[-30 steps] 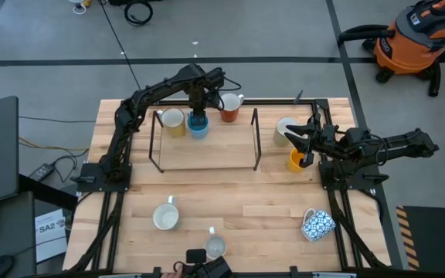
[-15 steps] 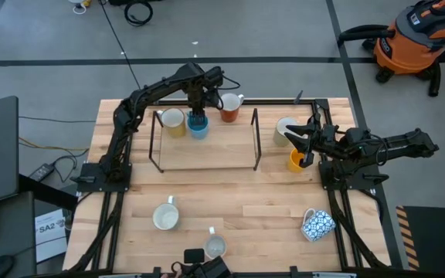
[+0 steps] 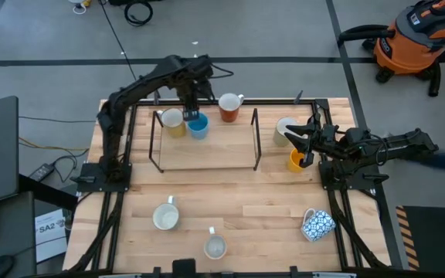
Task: Place coffee mugs
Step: Put the light blue mug on the shelf
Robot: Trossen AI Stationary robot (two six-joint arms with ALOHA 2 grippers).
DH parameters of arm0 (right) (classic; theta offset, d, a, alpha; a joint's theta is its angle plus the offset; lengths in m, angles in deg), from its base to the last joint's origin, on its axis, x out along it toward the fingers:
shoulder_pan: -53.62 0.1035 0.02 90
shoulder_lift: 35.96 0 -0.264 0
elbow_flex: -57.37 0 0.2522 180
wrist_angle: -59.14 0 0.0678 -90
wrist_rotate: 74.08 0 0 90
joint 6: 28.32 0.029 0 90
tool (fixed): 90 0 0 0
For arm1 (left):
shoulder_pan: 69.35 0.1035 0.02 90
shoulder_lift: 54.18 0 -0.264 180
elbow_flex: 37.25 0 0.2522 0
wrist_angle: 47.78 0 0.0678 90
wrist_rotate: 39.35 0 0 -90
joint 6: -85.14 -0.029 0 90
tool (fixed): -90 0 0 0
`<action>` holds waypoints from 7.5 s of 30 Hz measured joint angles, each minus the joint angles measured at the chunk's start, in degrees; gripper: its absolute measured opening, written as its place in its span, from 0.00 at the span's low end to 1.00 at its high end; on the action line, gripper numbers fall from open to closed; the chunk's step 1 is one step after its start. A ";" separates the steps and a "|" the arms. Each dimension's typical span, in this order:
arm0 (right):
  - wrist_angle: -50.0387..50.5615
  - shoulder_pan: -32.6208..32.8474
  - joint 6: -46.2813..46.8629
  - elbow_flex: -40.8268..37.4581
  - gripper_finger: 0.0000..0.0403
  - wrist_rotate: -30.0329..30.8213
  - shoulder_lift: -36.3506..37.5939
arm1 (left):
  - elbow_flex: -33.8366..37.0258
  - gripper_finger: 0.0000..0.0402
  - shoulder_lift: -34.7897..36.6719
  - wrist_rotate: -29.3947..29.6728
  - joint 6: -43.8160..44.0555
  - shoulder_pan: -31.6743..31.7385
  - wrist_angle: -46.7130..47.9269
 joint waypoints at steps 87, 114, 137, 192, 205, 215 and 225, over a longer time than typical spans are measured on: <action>14.54 2.57 -5.77 0.02 0.31 -1.51 16.60 | 0.09 0.40 -1.23 8.60 107.83 -76.35 5.47; 14.58 2.57 -5.77 0.02 0.31 -1.51 16.60 | 5.39 0.40 -8.58 0.80 115.22 -68.14 5.51; 14.56 2.57 -5.77 0.02 0.31 -1.49 16.60 | 17.32 0.40 -8.48 2.55 112.24 -67.81 4.36; 2.54 2.68 19.65 0.00 0.31 -20.93 -2.87 | 17.94 0.19 -8.56 10.09 21.67 -54.29 -13.50; -2.46 2.68 16.27 0.00 0.31 -26.99 -9.02 | 16.82 0.32 -8.56 10.35 23.88 -54.30 -12.78; -7.14 3.78 12.87 0.00 0.31 -27.02 -12.47 | 7.39 0.32 -8.48 10.37 28.44 -54.30 -5.78; -3.53 6.75 7.14 10.09 0.31 -26.37 -18.84 | -4.91 0.32 -8.34 10.45 39.23 -55.33 5.15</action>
